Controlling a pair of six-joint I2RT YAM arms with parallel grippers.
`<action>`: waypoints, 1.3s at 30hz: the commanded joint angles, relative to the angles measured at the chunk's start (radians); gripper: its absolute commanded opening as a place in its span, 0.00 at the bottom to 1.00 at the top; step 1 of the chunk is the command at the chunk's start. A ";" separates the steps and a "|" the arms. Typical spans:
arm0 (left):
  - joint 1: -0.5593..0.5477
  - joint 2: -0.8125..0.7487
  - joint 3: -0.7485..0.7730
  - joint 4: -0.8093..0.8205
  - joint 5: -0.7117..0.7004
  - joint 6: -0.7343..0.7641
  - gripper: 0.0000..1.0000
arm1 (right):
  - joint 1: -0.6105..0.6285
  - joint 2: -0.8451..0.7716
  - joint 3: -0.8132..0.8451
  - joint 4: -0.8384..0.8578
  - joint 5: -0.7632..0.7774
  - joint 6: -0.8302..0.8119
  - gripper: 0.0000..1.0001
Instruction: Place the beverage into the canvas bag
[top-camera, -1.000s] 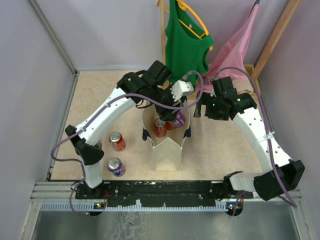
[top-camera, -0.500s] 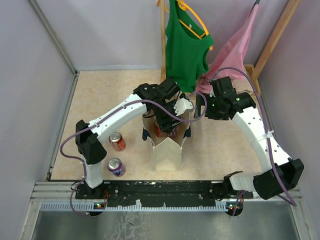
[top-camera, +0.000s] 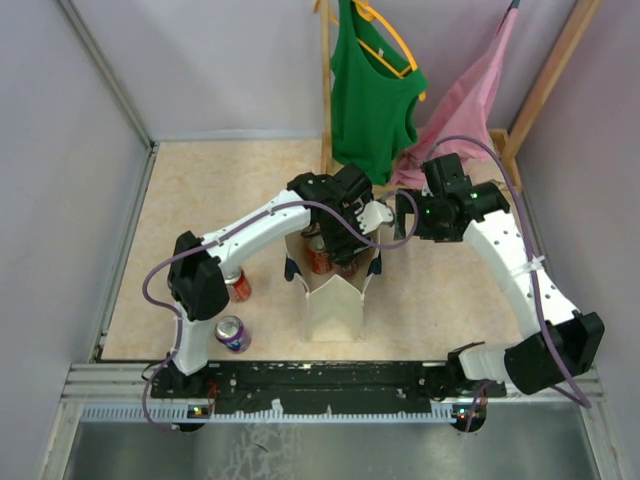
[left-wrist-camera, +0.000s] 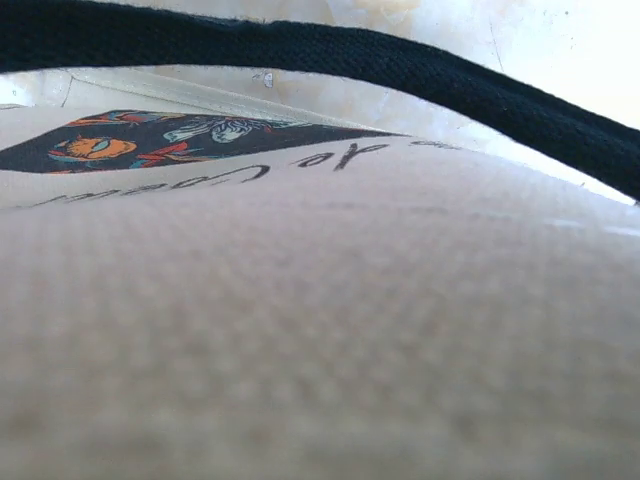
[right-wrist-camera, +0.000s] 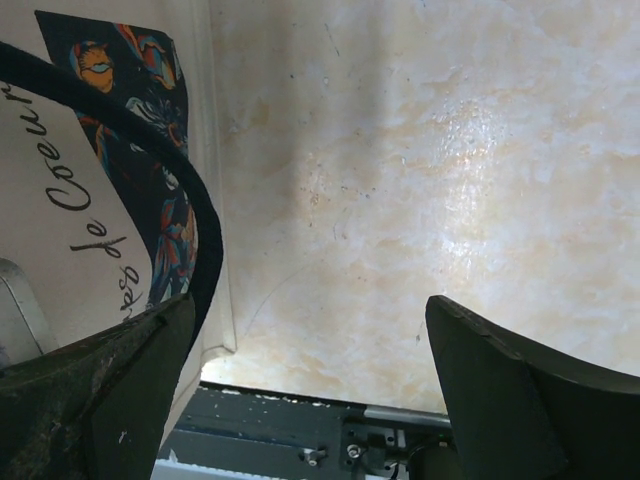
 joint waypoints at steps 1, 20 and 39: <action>0.000 -0.002 -0.012 0.025 -0.041 -0.012 0.00 | 0.008 -0.016 0.036 0.020 -0.019 -0.030 0.99; -0.018 0.037 -0.067 0.047 -0.082 -0.043 0.00 | 0.006 -0.027 0.026 0.014 -0.009 -0.036 0.99; -0.041 -0.012 0.053 0.061 -0.056 -0.059 0.80 | 0.006 -0.047 -0.007 0.030 -0.021 -0.025 0.99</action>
